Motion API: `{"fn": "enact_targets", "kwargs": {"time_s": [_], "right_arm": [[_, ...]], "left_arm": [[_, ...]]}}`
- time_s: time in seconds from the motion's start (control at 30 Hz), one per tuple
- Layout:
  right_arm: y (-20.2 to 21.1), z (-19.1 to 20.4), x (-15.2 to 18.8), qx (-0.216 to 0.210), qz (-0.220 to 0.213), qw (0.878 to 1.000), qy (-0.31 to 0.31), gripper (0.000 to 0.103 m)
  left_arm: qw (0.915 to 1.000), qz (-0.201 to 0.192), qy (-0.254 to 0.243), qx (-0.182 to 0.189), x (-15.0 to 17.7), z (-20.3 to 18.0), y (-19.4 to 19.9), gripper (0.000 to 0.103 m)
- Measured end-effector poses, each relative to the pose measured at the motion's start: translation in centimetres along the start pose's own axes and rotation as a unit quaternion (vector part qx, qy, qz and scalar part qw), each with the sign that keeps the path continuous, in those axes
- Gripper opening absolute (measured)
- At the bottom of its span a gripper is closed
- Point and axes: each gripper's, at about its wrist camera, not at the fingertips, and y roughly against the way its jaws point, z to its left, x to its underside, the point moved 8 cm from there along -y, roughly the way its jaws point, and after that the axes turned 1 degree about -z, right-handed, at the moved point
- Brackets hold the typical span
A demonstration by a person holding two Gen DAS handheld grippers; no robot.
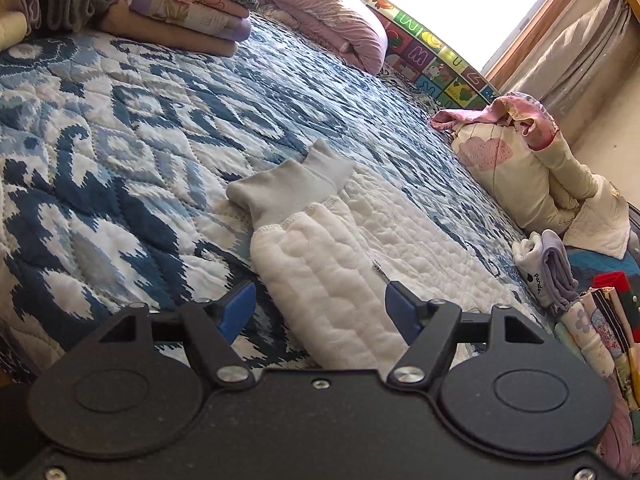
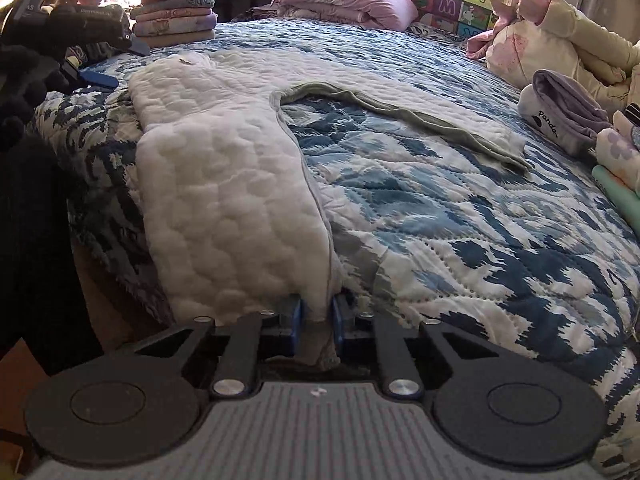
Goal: Fold clothes
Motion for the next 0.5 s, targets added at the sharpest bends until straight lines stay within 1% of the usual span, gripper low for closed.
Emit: {"fn": "enact_targets", "kwargs": {"time_s": [0.07,0.13,0.3,0.37,0.4,0.43,0.47,0.5], "right_arm": [[0.7,-1.0,-0.7,0.024,-0.009,1.000,-0.007,0.014],[1.4,-2.1,-1.3,0.048,-0.018,0.999,-0.013,0.007],[3.4,-4.7,-2.9,0.107,-0.039,0.993,-0.029,0.008],[4.2,-5.8,-3.5,0.131,-0.048,0.990,-0.036,0.012],[4.2,-6.4,-3.9,0.114,-0.055,0.990,-0.057,0.016],[4.3,-7.1,-4.2,0.097,-0.062,0.990,-0.079,0.023],[3.8,-9.4,-4.7,0.076,-0.076,0.988,-0.110,0.029],[4.2,-10.4,-5.0,0.057,-0.097,0.982,-0.154,0.042]], "left_arm": [[1.0000,-0.005,-0.002,0.003,-0.3,0.1,-0.3,0.071],[1.0000,-0.006,-0.002,0.004,-0.5,0.3,-0.8,0.071],[0.9998,0.000,0.017,0.008,-1.3,0.6,-2.5,0.071],[0.9998,-0.008,0.012,0.012,-2.2,0.3,-2.7,0.071],[0.9998,-0.014,0.009,0.012,-2.9,0.2,-2.8,0.071],[0.9997,-0.020,0.006,0.011,-3.6,0.0,-3.0,0.071],[0.9996,-0.026,0.001,0.010,-4.4,-0.2,-3.3,0.071],[0.9995,-0.031,-0.004,0.008,-5.2,-0.4,-3.7,0.071]]}}
